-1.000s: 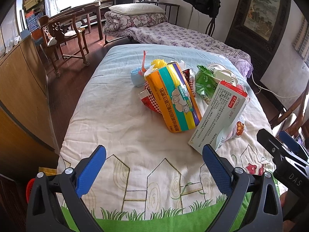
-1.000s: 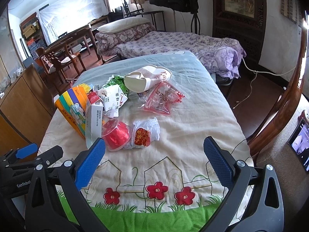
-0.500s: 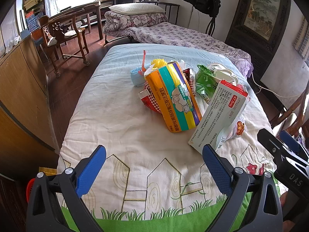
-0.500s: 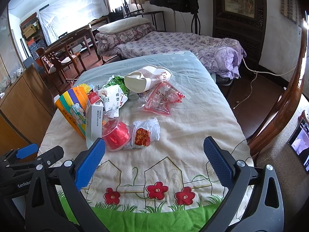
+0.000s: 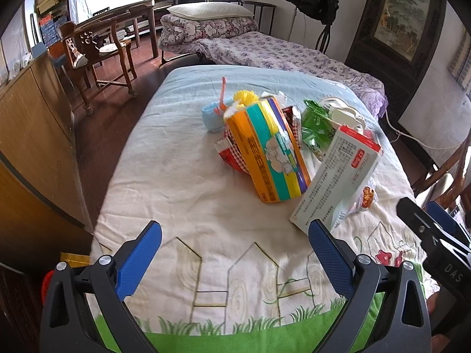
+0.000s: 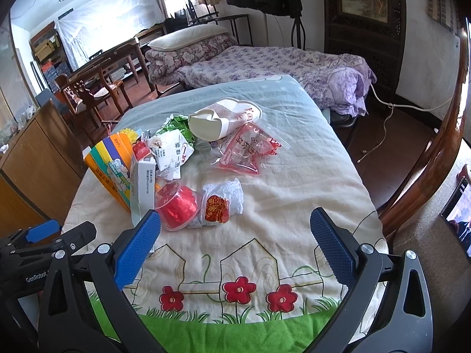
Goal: Collect trash
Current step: 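Reach the left tool to the striped box and close on it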
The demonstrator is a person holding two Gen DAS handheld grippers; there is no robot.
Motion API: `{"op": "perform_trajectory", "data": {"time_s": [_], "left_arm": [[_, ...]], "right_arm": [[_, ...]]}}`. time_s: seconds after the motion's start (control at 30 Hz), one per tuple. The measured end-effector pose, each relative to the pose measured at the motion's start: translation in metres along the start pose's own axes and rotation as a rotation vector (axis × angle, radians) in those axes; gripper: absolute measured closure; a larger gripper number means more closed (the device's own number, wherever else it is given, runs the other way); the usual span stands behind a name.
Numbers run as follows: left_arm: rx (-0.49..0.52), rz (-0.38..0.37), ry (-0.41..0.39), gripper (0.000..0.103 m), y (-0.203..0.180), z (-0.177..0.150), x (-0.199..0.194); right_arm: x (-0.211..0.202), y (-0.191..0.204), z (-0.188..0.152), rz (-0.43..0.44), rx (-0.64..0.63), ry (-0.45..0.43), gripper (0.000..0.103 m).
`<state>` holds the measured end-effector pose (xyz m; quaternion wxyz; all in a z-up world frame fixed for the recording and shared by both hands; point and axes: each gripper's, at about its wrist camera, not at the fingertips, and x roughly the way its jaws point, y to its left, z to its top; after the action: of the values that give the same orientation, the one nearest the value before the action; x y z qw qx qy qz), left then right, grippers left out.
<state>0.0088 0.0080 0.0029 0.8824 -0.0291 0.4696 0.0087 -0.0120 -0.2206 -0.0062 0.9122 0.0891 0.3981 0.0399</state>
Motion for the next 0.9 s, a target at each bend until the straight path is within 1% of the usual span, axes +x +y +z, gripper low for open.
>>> {"op": "perform_trajectory", "data": {"time_s": [0.1,0.2,0.27,0.43,0.6,0.83,0.87,0.9], "left_arm": [[-0.025,-0.010,0.010,0.006,0.004,0.013,-0.002],[-0.051,-0.032,0.050,0.006,0.006,0.030,0.004],[-0.075,-0.047,0.077,0.006,0.007,0.044,0.013],[-0.131,-0.042,0.173,0.006,0.001,0.068,0.046],[-0.176,-0.027,0.186,0.006,-0.008,0.081,0.063],[-0.153,-0.007,0.195,0.006,-0.028,0.088,0.085],[-0.154,-0.007,0.197,0.007,-0.029,0.088,0.088],[-0.157,-0.007,0.198,0.010,-0.029,0.088,0.091]], "right_arm": [[-0.003,0.000,0.004,-0.004,-0.016,-0.013,0.006],[-0.005,-0.001,0.005,0.015,-0.014,-0.013,0.006],[-0.004,-0.002,0.003,0.034,-0.009,-0.003,0.006],[-0.001,-0.002,0.000,0.050,-0.007,0.011,0.006],[0.002,0.000,-0.001,0.074,-0.007,0.028,0.006],[0.006,0.001,-0.003,0.099,-0.008,0.046,0.006],[0.006,0.001,-0.003,0.102,-0.008,0.048,0.006],[0.007,0.001,-0.003,0.103,-0.008,0.050,0.006]]}}
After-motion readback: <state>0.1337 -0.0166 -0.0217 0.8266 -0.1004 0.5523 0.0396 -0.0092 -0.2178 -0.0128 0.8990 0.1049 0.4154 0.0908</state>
